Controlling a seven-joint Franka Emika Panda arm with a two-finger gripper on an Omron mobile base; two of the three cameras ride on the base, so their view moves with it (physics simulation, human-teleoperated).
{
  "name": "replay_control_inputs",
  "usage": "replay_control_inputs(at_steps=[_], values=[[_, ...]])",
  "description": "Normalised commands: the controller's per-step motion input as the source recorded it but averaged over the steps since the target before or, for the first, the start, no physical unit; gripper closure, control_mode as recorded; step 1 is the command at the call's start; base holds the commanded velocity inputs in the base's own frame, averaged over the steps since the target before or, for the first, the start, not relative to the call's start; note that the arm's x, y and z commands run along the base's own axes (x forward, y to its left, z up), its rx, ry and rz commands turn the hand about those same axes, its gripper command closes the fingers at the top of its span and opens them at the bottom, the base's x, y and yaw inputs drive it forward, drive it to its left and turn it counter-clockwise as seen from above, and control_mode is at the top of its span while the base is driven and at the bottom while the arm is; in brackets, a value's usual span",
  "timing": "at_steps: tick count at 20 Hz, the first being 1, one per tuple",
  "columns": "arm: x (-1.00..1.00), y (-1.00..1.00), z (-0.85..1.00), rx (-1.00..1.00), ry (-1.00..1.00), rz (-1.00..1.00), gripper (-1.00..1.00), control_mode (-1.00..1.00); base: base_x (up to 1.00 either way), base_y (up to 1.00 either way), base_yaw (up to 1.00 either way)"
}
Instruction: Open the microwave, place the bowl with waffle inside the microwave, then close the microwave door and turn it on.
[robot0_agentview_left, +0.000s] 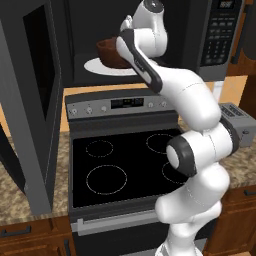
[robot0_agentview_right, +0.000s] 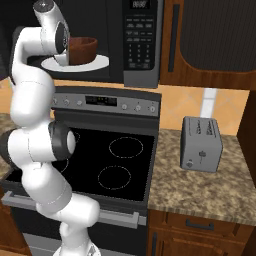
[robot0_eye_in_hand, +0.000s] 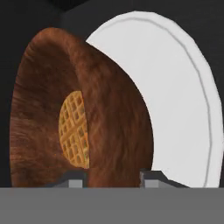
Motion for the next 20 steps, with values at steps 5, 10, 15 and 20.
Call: replay_control_inputs(at_steps=[5,10,15,20], values=[[0.0,0.0,-0.21,0.04,-0.41,-0.03,-1.0,-1.0,0.0,0.0,0.0],[-0.75,-0.3,0.08,0.14,-0.61,-0.02,-1.0,-1.0,0.0,0.0,0.0],[-1.0,-0.25,0.47,0.04,-0.42,-0.01,-1.0,-1.0,0.0,0.0,0.0],[-1.0,-0.15,0.44,-0.05,-0.12,-0.06,-1.0,-1.0,0.0,0.0,0.0]])
